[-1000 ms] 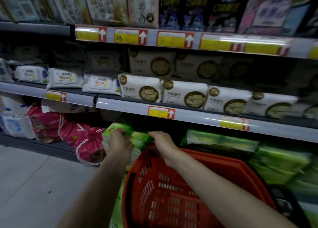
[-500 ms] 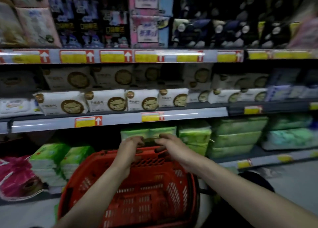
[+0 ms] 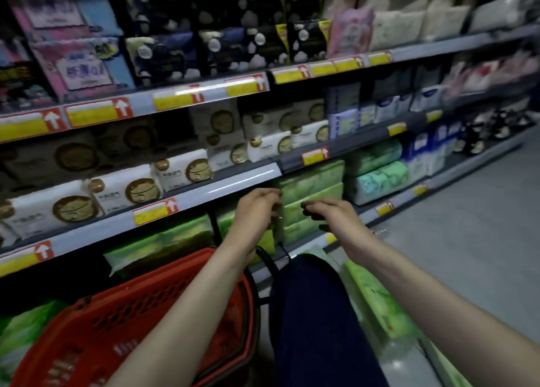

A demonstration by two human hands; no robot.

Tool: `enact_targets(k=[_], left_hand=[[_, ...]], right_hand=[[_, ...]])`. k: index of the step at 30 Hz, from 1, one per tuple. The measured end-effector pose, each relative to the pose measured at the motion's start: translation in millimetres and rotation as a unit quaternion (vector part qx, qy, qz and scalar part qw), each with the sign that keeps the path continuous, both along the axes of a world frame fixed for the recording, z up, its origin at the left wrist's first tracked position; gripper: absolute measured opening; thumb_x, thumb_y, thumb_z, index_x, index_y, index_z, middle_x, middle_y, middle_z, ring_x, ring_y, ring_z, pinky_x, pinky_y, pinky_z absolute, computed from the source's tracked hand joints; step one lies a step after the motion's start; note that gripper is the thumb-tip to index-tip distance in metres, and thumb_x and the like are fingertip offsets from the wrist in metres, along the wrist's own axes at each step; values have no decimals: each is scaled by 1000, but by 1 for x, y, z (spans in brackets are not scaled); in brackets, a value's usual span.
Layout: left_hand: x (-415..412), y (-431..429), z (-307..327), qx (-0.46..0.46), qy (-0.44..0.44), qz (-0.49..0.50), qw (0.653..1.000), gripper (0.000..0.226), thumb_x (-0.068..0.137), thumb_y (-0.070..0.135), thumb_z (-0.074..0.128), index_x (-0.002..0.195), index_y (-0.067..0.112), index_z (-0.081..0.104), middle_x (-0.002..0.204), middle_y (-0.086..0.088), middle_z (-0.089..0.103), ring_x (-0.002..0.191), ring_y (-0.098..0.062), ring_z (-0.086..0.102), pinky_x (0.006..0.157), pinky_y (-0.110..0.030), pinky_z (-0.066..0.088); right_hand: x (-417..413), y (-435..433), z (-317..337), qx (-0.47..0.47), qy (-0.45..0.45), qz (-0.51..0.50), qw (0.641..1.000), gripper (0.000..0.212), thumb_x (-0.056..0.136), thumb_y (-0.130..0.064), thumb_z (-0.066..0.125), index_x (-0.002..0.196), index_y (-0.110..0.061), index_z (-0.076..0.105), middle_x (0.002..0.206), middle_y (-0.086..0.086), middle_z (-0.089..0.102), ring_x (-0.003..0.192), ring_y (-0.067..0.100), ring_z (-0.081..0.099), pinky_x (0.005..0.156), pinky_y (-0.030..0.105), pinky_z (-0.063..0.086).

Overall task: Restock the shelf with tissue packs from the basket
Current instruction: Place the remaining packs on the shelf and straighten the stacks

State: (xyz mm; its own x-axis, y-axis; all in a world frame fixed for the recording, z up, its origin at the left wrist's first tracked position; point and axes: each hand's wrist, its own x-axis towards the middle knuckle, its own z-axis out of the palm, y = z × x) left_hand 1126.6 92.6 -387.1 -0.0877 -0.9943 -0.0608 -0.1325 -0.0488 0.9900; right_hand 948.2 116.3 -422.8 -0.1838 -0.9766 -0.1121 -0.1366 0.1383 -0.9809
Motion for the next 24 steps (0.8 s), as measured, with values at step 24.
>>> enact_targets(k=[24], left_hand=[[-195,8,-197,202,-312,-255,893,29,95,22,58,120,10,64,121,-14,65,104,-31,60,81,-31,45]], right_hand=[[-143,97,-243,221,-5,-181,958,17,95,-16,68,109,-14,77,115,4,74,108,25,66,91,36,50]])
